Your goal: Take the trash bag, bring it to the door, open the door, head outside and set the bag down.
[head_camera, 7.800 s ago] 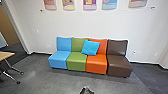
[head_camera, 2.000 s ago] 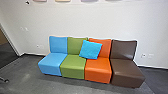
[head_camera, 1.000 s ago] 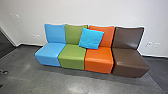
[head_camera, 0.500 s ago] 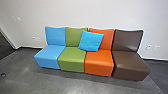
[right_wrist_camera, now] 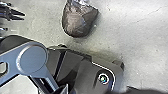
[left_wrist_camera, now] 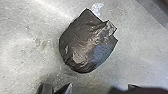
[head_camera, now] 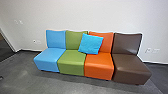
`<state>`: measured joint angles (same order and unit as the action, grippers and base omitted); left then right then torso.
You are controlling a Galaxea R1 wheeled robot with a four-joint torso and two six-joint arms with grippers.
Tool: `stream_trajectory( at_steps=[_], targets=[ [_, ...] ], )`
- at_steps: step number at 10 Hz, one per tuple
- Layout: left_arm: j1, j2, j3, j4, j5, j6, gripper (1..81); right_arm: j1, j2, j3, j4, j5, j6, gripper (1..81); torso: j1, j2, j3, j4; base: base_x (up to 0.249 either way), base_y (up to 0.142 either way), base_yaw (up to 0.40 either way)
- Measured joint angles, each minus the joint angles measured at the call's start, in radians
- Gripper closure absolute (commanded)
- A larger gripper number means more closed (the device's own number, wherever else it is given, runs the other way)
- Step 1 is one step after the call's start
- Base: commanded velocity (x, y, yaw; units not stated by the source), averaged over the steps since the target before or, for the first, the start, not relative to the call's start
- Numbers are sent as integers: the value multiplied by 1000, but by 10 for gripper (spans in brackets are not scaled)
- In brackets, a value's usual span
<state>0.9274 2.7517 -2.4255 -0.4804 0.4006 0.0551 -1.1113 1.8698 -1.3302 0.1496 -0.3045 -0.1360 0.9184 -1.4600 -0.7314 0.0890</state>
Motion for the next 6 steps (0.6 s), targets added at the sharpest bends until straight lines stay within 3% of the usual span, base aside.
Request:
stream_trajectory(
  at_steps=[3,6],
  targets=[
    [-14,4,-4,-35,18,0,10,140,-39,19,80,-81,7,10,54,-88,-26,0,0,0,0],
    [-21,8,-7,-43,28,0,10,252,-61,33,152,-177,7,10,119,-190,-122,0,0,0,0]
  ],
)
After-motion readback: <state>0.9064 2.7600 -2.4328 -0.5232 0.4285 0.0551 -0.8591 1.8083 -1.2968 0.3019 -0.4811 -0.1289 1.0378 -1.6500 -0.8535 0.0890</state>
